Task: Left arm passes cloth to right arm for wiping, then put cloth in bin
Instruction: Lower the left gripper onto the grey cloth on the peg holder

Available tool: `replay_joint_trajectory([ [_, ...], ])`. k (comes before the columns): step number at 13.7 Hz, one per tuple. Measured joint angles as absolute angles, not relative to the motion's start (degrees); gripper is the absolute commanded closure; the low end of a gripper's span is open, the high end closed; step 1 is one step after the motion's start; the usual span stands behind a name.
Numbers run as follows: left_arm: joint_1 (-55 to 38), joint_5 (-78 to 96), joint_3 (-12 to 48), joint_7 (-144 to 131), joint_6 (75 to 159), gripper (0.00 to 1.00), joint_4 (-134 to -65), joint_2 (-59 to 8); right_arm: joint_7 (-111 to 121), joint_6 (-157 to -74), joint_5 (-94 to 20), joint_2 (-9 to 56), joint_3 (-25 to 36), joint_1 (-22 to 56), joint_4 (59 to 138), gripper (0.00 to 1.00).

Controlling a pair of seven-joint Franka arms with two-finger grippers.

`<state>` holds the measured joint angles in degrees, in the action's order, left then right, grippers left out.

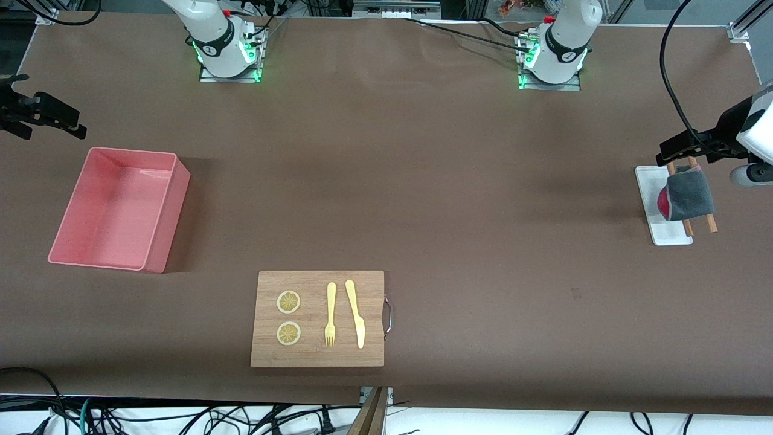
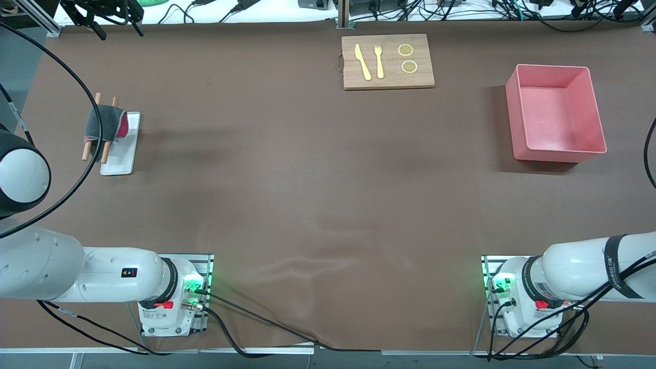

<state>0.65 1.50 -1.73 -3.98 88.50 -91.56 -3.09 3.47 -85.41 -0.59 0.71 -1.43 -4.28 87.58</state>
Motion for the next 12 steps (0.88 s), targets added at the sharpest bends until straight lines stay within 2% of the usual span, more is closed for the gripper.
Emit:
replay_joint_trajectory([
  [12, 0.81, 1.5, -1.73, -4.0, 91.61, 0.0, -91.14, -3.7, 3.47, -85.41, -0.59, 0.71, -1.43, -4.28, 87.58, 0.0],
])
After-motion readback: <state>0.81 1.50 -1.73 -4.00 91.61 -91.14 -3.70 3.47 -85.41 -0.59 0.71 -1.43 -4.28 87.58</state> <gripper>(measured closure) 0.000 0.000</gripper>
